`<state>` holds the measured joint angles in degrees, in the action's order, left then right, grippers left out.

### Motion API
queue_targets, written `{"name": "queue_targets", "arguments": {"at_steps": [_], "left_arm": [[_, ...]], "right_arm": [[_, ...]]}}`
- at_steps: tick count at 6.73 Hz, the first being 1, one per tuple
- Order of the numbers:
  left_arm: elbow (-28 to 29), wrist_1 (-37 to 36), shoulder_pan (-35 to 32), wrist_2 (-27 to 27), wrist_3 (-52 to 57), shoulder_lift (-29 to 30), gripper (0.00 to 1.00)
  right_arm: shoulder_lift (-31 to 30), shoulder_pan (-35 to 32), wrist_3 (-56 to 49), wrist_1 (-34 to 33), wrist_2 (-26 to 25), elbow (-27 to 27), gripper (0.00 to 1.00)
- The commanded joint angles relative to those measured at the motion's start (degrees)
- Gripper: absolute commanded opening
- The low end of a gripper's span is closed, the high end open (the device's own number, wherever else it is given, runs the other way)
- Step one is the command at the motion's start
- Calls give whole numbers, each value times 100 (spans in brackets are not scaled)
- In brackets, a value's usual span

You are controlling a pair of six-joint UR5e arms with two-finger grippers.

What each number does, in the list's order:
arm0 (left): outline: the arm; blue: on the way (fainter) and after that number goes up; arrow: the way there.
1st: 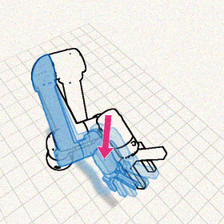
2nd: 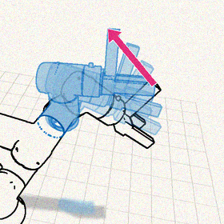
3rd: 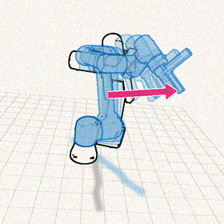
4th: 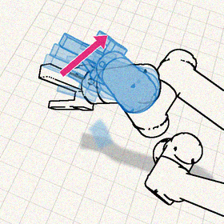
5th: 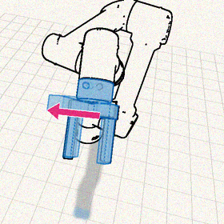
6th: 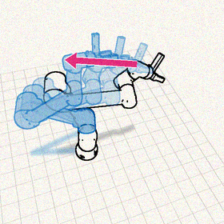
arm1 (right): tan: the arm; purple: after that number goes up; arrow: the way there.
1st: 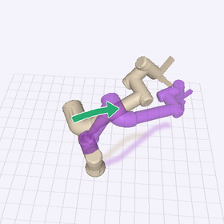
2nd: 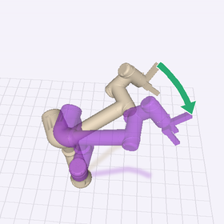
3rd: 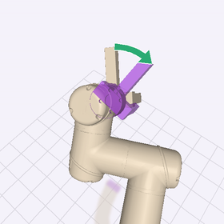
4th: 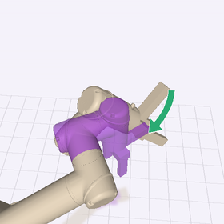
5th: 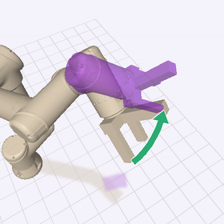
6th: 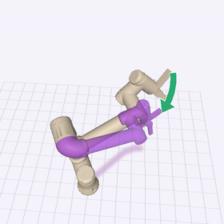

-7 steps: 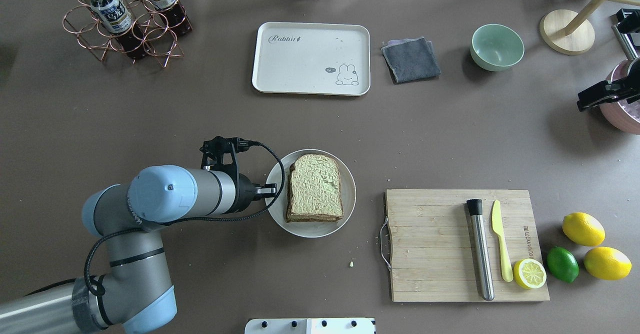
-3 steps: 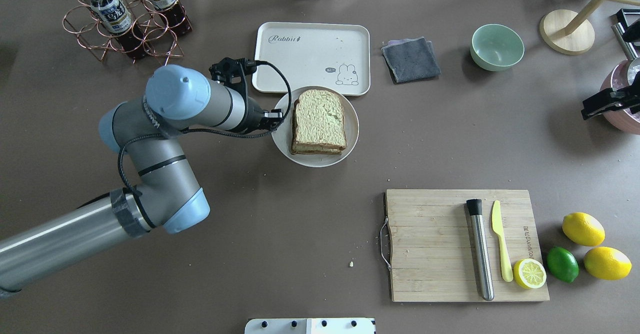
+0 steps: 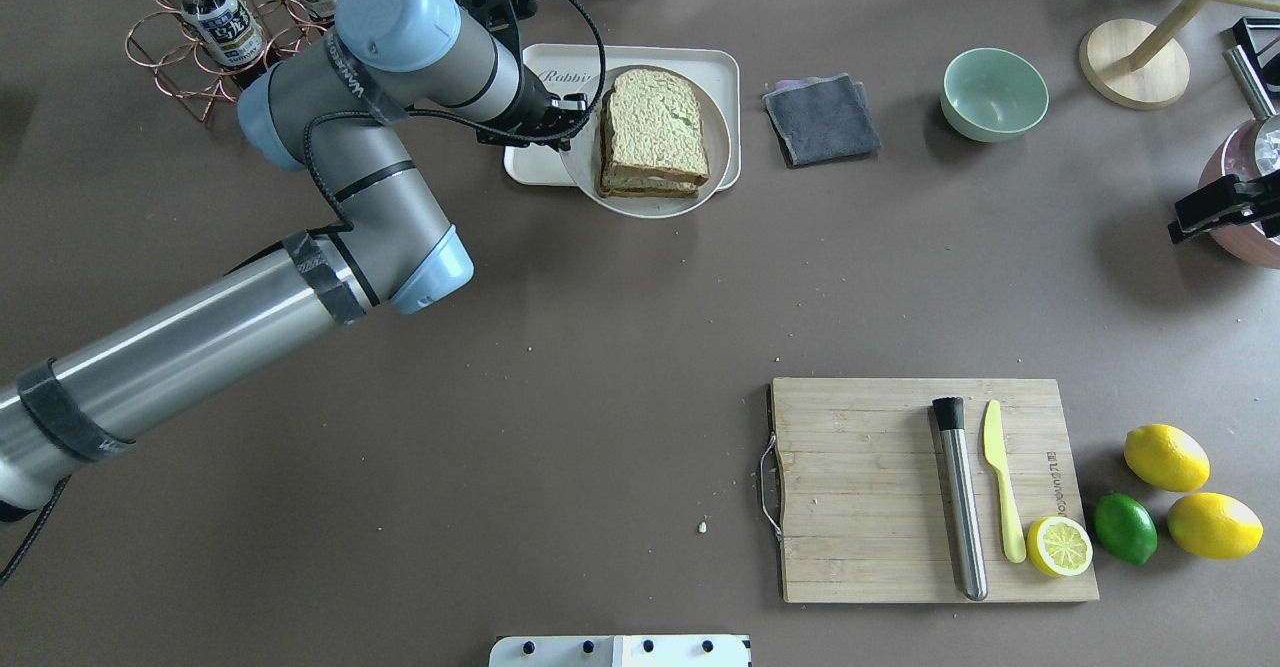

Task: Make sandwich and place on tray
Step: 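Carry the plate with the left gripper onto the cream tray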

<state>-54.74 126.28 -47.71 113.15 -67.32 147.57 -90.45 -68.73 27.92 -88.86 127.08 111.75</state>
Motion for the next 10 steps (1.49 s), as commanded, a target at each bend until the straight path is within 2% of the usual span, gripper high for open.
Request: {"name": "queue_targets", "arguments": {"at_steps": [1, 2, 3, 4, 5, 6, 7, 8, 9, 10], "left_arm": [[727, 90, -90, -82, 210, 412, 0], [727, 81, -11, -161, 211, 474, 0], [719, 90, 76, -284, 211, 474, 27], [675, 81, 121, -372, 228, 474, 90], [605, 81, 95, -373, 237, 465, 97], [404, 72, 34, -373, 228, 378, 97], [-224, 29, -28, -347, 211, 21, 97], [-1335, -389, -37, -225, 202, -653, 97], [-2582, -985, -107, 281, 219, -1364, 97], [-3700, -1287, -177, 495, 246, -2111, 97]], "right_arm": [[1, -18, -15, 0, 10, -31, 100], [1, -18, -15, 9, 19, -92, 100], [1, -18, -15, 9, 19, -101, 100], [1, -9, -15, 9, 10, -110, 100], [1, -9, -15, 9, 19, -118, 100], [-8, -9, -15, 9, 19, -127, 100], [1, -9, -15, 9, 19, -171, 100], [1, -9, -15, 17, 19, -241, 100], [-8, -9, -23, 18, 2, -250, 100], [-51, -9, -23, 18, 1, -285, 100]]}}
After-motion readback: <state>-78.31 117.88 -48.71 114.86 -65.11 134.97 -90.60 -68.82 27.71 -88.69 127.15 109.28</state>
